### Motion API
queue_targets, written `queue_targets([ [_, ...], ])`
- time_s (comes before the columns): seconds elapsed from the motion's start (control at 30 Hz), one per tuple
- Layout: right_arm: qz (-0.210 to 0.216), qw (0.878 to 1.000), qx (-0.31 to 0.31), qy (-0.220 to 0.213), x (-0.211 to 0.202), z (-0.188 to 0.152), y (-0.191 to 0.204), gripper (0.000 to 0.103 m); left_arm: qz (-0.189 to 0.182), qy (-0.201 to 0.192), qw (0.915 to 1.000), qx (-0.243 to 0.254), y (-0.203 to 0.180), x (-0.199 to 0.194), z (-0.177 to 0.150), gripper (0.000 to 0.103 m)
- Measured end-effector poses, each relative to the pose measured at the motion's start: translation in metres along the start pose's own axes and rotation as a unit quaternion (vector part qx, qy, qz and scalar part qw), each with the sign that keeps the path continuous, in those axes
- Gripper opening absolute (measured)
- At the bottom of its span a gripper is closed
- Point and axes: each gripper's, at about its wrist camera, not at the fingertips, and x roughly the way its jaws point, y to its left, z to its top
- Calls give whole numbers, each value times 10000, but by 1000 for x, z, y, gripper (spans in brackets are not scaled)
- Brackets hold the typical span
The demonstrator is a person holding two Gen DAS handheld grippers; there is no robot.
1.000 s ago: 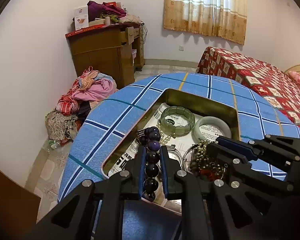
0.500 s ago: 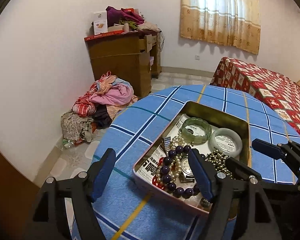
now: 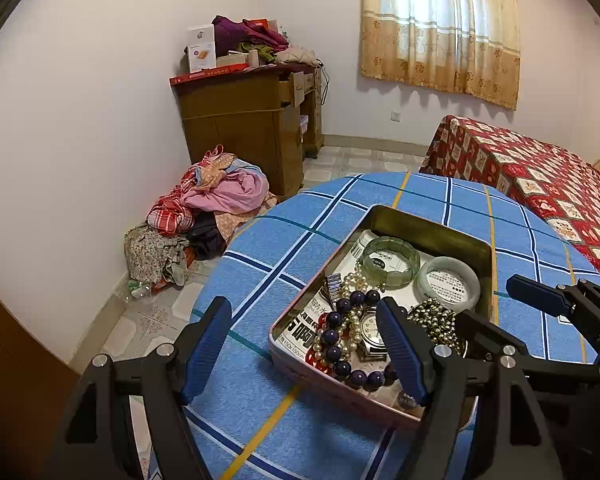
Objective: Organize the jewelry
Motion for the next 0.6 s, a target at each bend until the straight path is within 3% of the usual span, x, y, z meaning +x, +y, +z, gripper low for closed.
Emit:
queue_targets([
  [0.6,12,10000,5,6,-1,0,0,62,0,22,10000,-27,2,-3,0,75],
])
